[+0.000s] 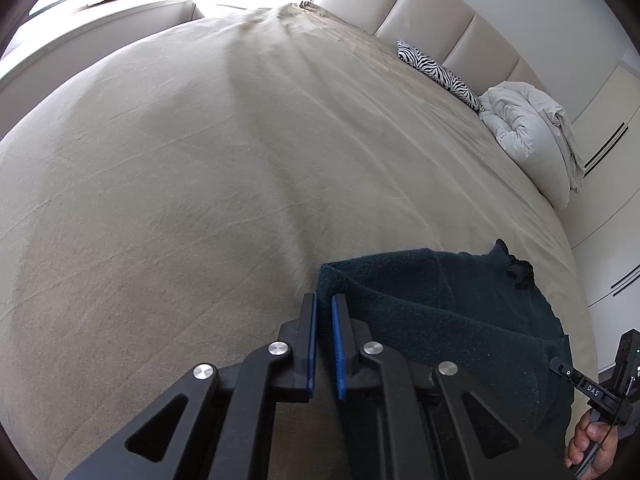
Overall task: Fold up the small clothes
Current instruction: 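Fold the held side edge toward the sweater center with the left gripper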
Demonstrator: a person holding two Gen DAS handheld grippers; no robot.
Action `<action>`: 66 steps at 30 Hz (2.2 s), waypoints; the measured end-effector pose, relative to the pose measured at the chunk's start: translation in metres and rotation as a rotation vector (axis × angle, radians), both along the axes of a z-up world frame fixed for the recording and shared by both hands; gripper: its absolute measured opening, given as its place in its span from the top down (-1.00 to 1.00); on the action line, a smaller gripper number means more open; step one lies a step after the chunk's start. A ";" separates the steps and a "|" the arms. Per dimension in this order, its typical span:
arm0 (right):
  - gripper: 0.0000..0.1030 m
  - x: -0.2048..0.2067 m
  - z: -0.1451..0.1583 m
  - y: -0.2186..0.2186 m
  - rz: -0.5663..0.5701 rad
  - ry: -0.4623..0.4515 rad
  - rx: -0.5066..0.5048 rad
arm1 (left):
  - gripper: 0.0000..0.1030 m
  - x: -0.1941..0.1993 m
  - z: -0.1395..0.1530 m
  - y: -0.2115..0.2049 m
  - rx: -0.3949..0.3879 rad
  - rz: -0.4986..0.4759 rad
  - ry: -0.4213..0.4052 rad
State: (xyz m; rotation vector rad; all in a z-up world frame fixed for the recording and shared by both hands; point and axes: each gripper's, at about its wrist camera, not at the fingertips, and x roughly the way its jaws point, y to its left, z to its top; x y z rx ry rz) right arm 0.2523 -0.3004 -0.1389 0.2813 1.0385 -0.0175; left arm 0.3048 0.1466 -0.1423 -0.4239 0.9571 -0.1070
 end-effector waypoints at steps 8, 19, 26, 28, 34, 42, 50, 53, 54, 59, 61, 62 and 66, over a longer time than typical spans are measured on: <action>0.89 0.000 -0.009 -0.009 -0.031 -0.009 0.048 | 0.77 -0.003 0.007 -0.005 0.071 0.000 -0.019; 0.86 -0.006 0.001 -0.001 -0.025 -0.031 0.050 | 0.79 -0.062 0.038 -0.046 0.253 -0.092 -0.148; 0.88 -0.005 -0.011 -0.011 -0.056 -0.021 0.084 | 0.76 -0.069 0.010 -0.052 0.309 -0.113 -0.091; 0.88 -0.003 -0.013 -0.012 -0.062 -0.020 0.084 | 0.70 -0.069 0.006 -0.055 0.337 -0.121 -0.089; 0.88 -0.002 -0.016 -0.014 -0.061 -0.029 0.085 | 0.67 -0.072 0.000 -0.058 0.372 -0.124 -0.109; 0.80 -0.029 0.027 -0.022 -0.142 -0.091 0.102 | 0.66 -0.073 -0.001 -0.056 0.351 -0.122 -0.111; 0.80 -0.030 -0.014 0.019 -0.015 -0.001 0.222 | 0.66 -0.072 -0.001 -0.055 0.365 -0.129 -0.117; 0.92 -0.042 -0.028 -0.006 -0.063 -0.063 0.362 | 0.65 -0.073 -0.002 -0.055 0.369 -0.132 -0.123; 0.93 -0.045 -0.029 -0.013 -0.082 -0.072 0.381 | 0.65 -0.073 -0.002 -0.055 0.371 -0.132 -0.124; 0.83 -0.063 -0.025 -0.033 -0.181 -0.076 0.319 | 0.65 -0.076 -0.001 -0.053 0.346 -0.130 -0.130; 0.83 -0.079 -0.019 -0.040 -0.224 -0.088 0.317 | 0.56 -0.076 0.003 -0.046 0.310 -0.125 -0.122; 0.80 -0.089 -0.014 -0.041 -0.241 -0.090 0.301 | 0.37 -0.079 0.007 -0.044 0.311 -0.112 -0.119; 0.56 -0.134 0.006 -0.042 -0.250 -0.144 0.257 | -0.10 -0.110 0.025 -0.034 0.302 -0.081 -0.136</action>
